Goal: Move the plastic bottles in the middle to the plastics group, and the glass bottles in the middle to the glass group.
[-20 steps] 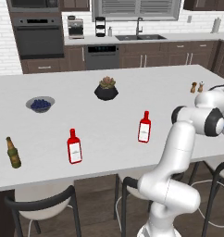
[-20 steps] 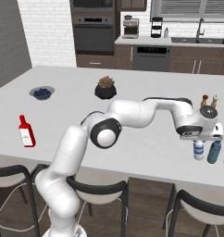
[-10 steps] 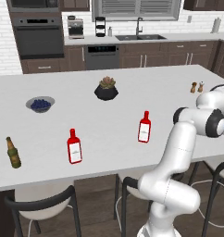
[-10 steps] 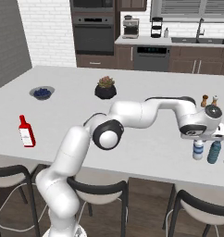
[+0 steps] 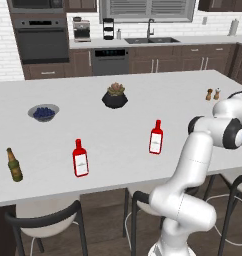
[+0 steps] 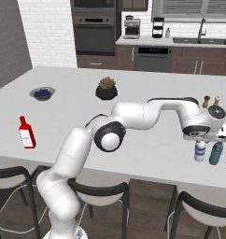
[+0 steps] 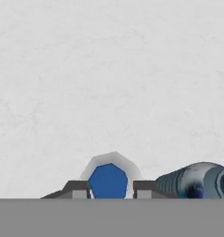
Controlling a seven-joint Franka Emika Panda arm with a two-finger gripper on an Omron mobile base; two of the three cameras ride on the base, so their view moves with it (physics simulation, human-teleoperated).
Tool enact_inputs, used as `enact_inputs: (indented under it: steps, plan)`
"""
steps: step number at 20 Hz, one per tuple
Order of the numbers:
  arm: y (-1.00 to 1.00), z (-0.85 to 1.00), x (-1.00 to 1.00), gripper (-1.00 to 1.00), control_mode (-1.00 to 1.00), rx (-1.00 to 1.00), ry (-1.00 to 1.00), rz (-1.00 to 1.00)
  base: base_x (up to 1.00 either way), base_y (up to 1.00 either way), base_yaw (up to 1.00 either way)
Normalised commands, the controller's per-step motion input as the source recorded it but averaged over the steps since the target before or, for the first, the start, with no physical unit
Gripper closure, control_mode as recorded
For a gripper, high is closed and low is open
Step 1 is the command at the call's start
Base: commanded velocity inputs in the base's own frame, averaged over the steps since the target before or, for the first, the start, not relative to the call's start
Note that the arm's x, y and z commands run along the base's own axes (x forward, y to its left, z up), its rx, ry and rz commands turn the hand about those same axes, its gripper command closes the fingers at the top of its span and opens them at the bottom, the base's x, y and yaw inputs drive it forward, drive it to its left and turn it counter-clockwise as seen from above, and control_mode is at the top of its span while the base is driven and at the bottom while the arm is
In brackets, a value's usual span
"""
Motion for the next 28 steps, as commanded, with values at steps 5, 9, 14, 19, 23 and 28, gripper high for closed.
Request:
enact_inputs:
  steps: [5, 9, 14, 19, 23, 28]
  plan:
    - [0.00, 0.25, 0.00, -1.00, -1.00, -0.05, 0.00, 0.00, 0.00, 0.00, 0.00]
    - [0.00, 0.46, 0.00, -1.00, -1.00, -0.01, 0.00, 0.00, 0.00, 0.00, 0.00]
    - [0.14, 0.54, -0.23, -1.00, -1.00, -0.01, -0.03, 0.00, 0.00, 0.00, 0.00]
    - [0.39, 0.22, -0.48, -1.00, -1.00, -0.02, -0.03, 0.04, 0.00, 0.00, 0.00]
    - [0.55, 0.00, -0.14, -1.00, -1.00, 0.00, 0.00, 0.04, 0.00, 0.00, 0.00]
    - [1.00, 0.05, -0.12, -1.00, -1.00, -0.03, 0.00, 0.07, 0.00, 0.00, 0.00]
